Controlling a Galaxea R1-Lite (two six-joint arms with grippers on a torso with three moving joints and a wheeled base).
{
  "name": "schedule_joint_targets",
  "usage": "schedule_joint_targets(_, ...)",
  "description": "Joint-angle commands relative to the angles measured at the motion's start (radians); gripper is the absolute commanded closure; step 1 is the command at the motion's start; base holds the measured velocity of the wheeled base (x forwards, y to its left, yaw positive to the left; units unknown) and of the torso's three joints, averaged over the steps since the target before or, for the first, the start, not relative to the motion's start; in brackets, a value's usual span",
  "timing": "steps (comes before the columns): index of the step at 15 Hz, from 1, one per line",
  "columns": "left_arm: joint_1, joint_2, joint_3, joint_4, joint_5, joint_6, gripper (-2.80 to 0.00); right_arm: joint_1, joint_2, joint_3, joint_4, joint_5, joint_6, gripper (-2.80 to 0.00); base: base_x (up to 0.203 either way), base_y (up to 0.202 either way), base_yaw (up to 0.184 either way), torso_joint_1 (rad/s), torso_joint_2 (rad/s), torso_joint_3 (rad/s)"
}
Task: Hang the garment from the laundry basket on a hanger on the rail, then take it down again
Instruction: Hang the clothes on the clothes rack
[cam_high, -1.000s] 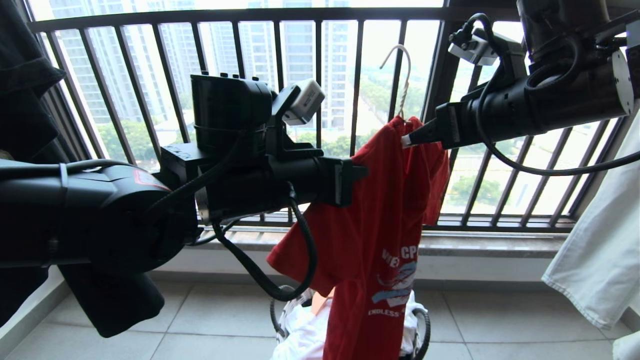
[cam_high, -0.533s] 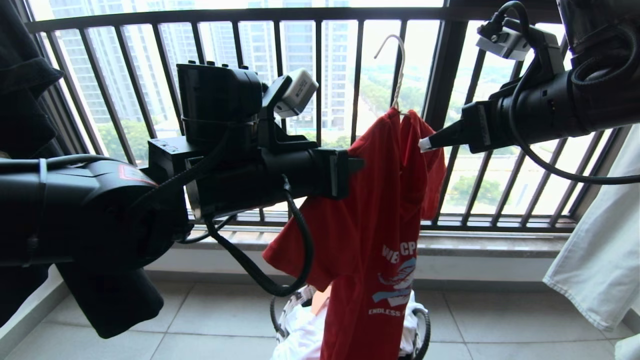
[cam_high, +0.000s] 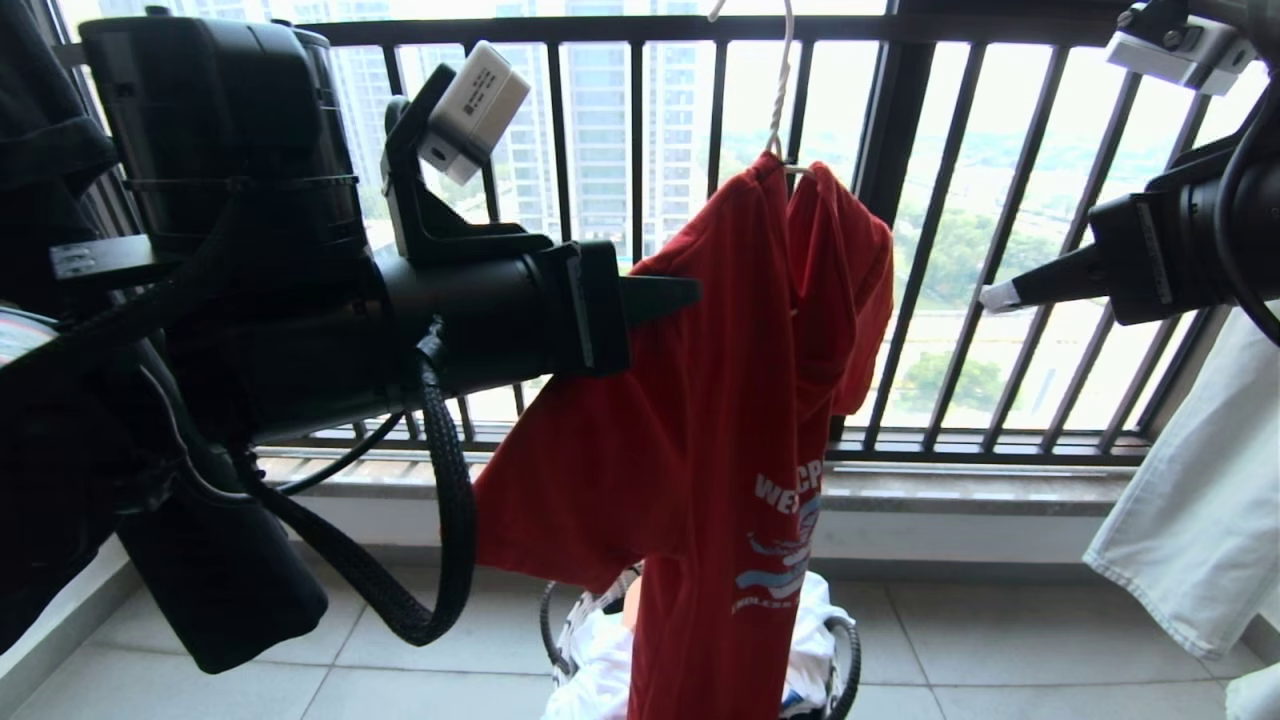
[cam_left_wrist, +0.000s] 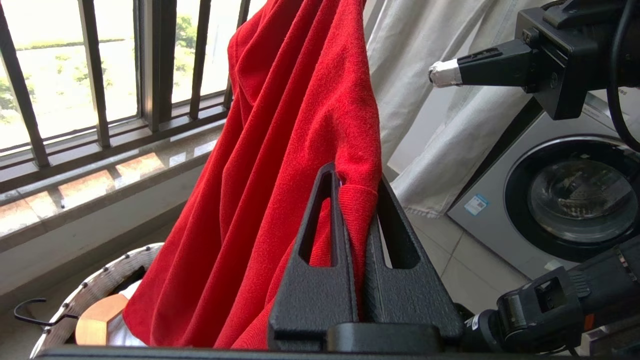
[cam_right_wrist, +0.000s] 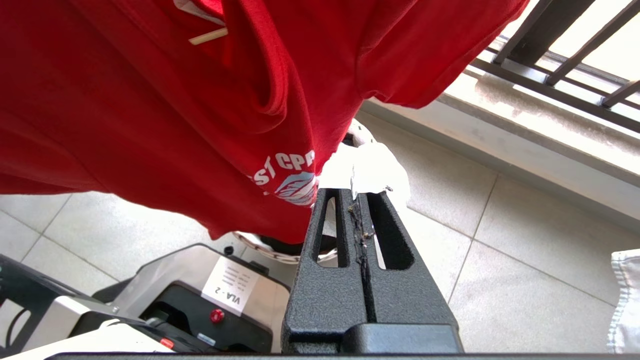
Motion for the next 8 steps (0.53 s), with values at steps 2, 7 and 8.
schedule_joint_targets(2, 0.001, -0.131, 0.075, 0.068, -0.049, -0.011, 0.0, -0.019, -0.036, 0.0, 0.032, -0.002, -0.004, 0.0, 0.0, 0.0, 0.0, 0.0, 0.0, 0.0)
schedule_joint_targets(7, 0.058, -0.187, 0.145, 0.166, -0.255, -0.038, 0.0, -0.05, -0.051, 0.053, 0.079, 0.001, -0.019, 0.0, 0.0, 0.0, 0.0, 0.0, 0.0, 0.0)
schedule_joint_targets(8, 0.058, -0.187, 0.159, 0.166, -0.258, -0.037, 0.0, -0.05, -0.063, 0.083, 0.082, 0.003, -0.052, 0.0, 0.0, 0.0, 0.0, 0.0, 0.0, 0.0)
